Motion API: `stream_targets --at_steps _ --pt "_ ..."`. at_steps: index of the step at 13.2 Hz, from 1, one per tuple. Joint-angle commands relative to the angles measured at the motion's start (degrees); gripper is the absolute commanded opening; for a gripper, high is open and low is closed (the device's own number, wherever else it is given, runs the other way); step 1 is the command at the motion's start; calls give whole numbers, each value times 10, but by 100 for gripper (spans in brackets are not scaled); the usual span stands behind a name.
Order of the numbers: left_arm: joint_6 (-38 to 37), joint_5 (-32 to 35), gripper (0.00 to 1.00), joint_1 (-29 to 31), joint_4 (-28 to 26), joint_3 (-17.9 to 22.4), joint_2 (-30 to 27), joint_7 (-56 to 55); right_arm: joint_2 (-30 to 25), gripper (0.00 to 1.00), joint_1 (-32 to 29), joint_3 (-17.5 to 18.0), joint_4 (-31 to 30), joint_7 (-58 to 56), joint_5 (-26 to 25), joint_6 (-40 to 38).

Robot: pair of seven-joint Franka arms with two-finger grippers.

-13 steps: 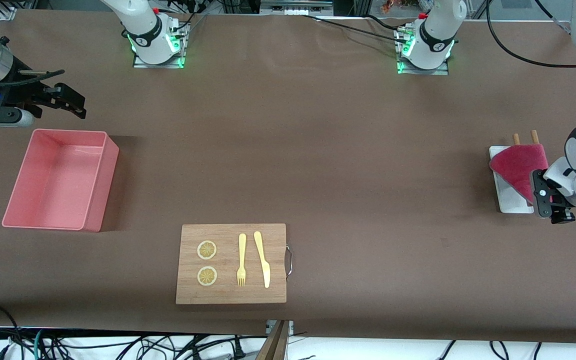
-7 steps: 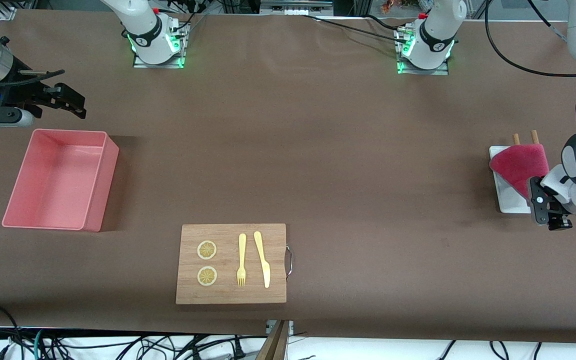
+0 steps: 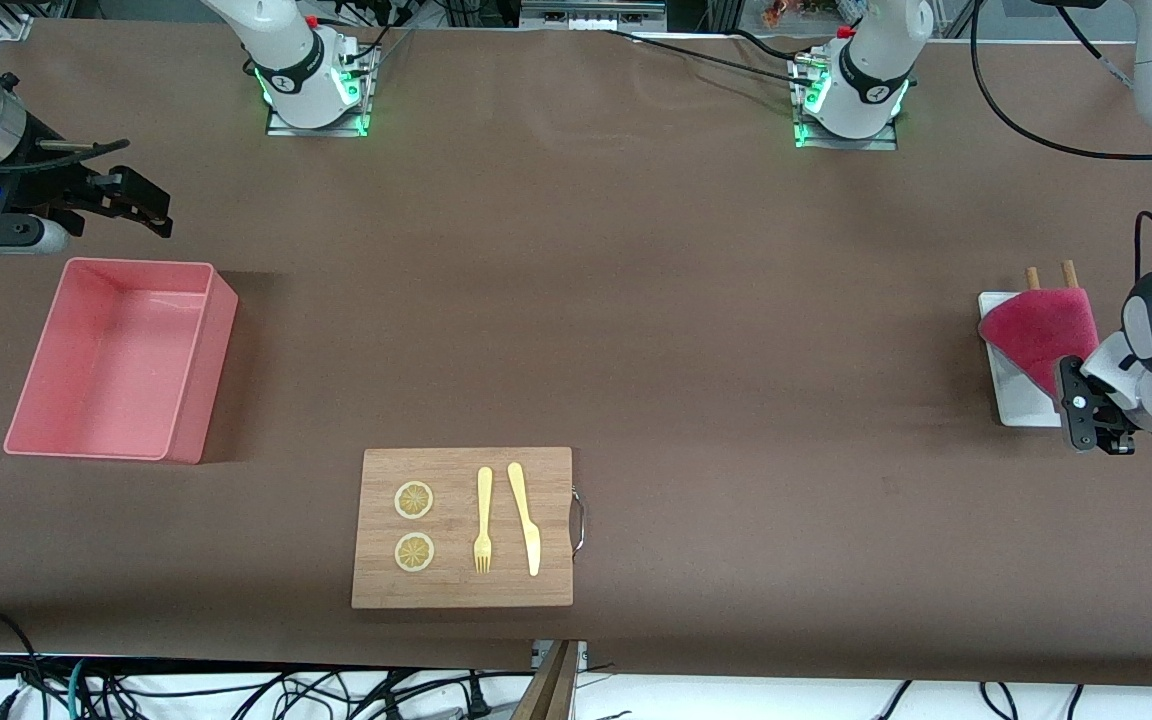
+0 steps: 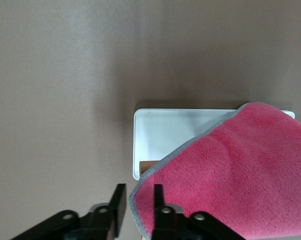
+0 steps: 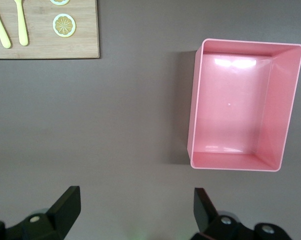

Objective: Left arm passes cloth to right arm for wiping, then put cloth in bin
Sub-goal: 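Close the left gripper on the pink cloth and lift it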

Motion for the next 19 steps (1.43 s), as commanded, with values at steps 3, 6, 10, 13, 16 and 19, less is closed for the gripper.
stream_targets --at_steps 3,6,10,13,16,19 --pt "-9 -3 0 -3 18 -1 1 17 4 100 1 1 13 -1 -3 -8" --pt "-14 -4 0 -4 18 -2 -8 13 4 100 1 1 13 0 -3 -9" --pt "-113 -5 0 -26 44 -8 -40 10 4 100 1 1 13 0 -3 -8" --pt "-214 -53 0 -30 89 -30 -43 -26 4 100 2 2 13 -4 -4 -8" --pt "-288 -77 0 -31 109 -74 -55 -172 4 100 1 1 13 3 0 -3" --pt "-337 -110 0 -31 112 -132 -60 -353 17 100 2 2 22 -7 26 8"
